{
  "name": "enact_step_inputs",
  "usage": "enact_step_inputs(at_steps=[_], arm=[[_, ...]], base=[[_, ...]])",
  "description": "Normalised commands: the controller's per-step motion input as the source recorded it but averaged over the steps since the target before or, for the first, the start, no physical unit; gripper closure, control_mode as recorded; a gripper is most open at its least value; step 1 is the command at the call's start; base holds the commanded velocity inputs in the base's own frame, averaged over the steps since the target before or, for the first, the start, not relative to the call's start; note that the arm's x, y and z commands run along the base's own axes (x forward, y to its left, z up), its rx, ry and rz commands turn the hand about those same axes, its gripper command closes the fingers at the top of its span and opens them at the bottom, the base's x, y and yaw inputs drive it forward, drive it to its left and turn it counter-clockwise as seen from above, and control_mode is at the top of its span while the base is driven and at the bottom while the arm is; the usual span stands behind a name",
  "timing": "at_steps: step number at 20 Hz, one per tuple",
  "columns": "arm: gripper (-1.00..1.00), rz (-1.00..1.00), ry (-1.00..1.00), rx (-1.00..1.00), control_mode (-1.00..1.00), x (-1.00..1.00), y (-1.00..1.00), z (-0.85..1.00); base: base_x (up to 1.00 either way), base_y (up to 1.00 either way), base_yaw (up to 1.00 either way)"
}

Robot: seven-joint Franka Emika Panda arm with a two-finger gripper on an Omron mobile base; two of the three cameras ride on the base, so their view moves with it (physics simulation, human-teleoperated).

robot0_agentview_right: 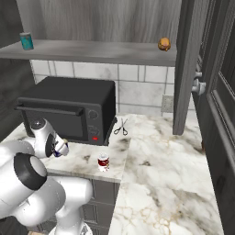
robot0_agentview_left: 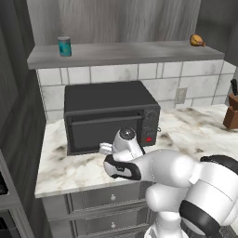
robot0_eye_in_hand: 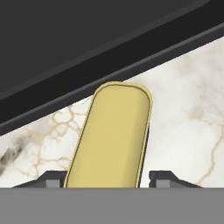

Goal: Pick the cans from the counter and place them in their designated side in the cabinet.

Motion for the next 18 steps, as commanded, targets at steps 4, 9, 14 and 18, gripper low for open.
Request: enact_step_inputs(at_steps=[4, 9, 14, 18], arm=[[1.00, 0.00, 0.00, 0.01, -1.00, 0.00, 0.00, -0.06], [1.00, 0.00, 0.00, 0.02, -1.00, 0.00, 0.00, 0.00], [1.00, 0.00, 0.00, 0.02, -1.00, -0.10, -0.02, 0.15], [1.00, 0.00, -0.01, 0.01, -1.00, -0.30, -0.08, 0.19]], base=[[0.00, 0.00, 0.00], [0.00, 0.00, 0.00], [0.00, 0.00, 0.00], [0.00, 0.00, 0.00]])
